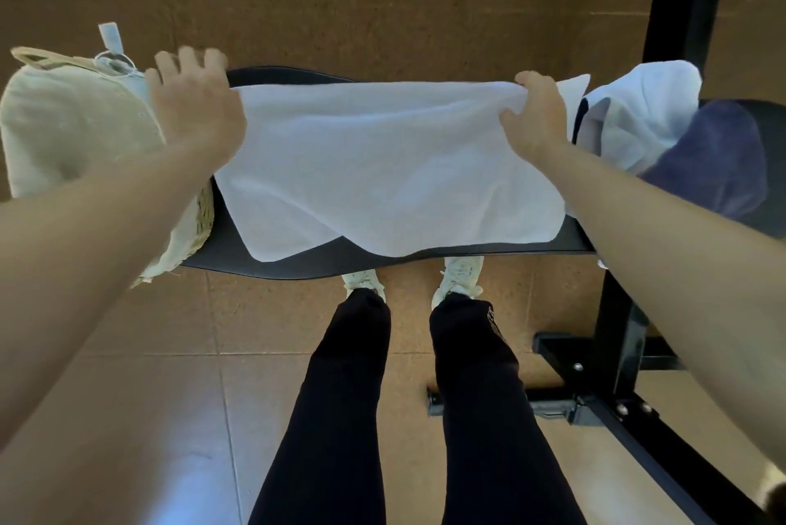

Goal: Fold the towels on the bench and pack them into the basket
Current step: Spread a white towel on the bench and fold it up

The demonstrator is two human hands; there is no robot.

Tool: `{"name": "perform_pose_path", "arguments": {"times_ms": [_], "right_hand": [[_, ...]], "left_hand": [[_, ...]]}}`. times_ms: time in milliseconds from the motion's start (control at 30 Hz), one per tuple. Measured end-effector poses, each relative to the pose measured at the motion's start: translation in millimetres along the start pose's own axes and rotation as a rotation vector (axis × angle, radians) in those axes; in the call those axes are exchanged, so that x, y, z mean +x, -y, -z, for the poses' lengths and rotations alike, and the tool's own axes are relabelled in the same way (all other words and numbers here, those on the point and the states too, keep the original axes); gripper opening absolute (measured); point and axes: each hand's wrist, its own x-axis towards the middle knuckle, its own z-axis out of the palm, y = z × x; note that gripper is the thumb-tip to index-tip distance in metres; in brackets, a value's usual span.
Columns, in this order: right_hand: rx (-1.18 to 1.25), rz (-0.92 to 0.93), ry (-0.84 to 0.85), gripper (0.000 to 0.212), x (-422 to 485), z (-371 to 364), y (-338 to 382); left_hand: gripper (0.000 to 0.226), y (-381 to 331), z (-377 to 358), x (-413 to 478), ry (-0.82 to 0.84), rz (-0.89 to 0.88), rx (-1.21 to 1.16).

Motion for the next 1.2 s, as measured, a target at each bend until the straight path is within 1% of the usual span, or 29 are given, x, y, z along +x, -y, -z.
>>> {"name": "perform_pose_path", "arguments": {"times_ms": [67,133,200,267,367,433,500,600,733,800,867,900,933,967,1000,1033,1100,1167,1200], "right_hand": [[-0.036,0.019,-0.013,0.074,-10,-9,0],[-0.083,0.061,-0.082,0.088,-25,-21,1],[-0.142,0.120,-0.129,0.094,-41,-36,3],[-0.252,0.173,-0.124,0.093,-58,-53,4],[-0.368,0.235,-0.084,0.085,-85,-78,4],[-0.357,0.184,-0.021,0.084,-102,-92,-1],[-0.389,0.118,0.056,0.089,-117,-103,-10],[-0.425,0.040,0.151,0.097,-136,-111,-21],[-0.388,-0.042,0.194,0.099,-152,-112,-24],[-0.415,-0.078,0.202,0.091,-159,-111,-20],[-0.459,-0.094,0.198,0.065,-163,-113,-16],[-0.450,-0.083,0.215,0.052,-164,-115,-15],[-0.418,-0.090,0.259,0.045,-164,-115,-12],[-0.380,-0.141,0.330,0.041,-164,-113,-5],[-0.323,-0.193,0.365,0.038,-161,-111,1],[-0.255,-0.230,0.337,0.037,-155,-107,9],[-0.189,-0.261,0.263,0.044,-139,-94,29],[-0.098,-0.263,0.183,0.043,-117,-84,43],[-0.054,-0.249,0.140,0.042,-105,-79,46]], "left_hand": [[0.038,-10,-11,-22,-0.071,0.032,-0.108],[0.042,-24,-21,-53,-0.083,0.072,-0.257],[0.041,-36,-35,-87,-0.042,0.118,-0.401],[0.041,-41,-50,-118,0.064,0.150,-0.482],[0.038,-45,-69,-154,0.200,0.179,-0.470],[0.034,-45,-78,-171,0.280,0.179,-0.486],[0.030,-41,-86,-182,0.342,0.119,-0.476],[0.027,-25,-96,-196,0.306,-0.114,-0.313],[0.029,-5,-101,-210,0.331,-0.063,-0.343],[0.031,-2,-100,-212,0.388,-0.031,-0.344],[0.029,-3,-97,-209,0.416,0.060,-0.396],[0.028,-2,-95,-207,0.396,0.095,-0.413],[0.028,-1,-94,-204,0.367,0.116,-0.421],[0.030,1,-94,-203,0.345,0.117,-0.433],[0.034,4,-96,-202,0.346,0.096,-0.442],[0.040,7,-97,-200,0.369,0.065,-0.445],[0.047,13,-99,-196,0.424,0.032,-0.424],[0.044,15,-99,-191,0.430,0.088,-0.385],[0.038,12,-96,-186,0.399,0.138,-0.391]]}}
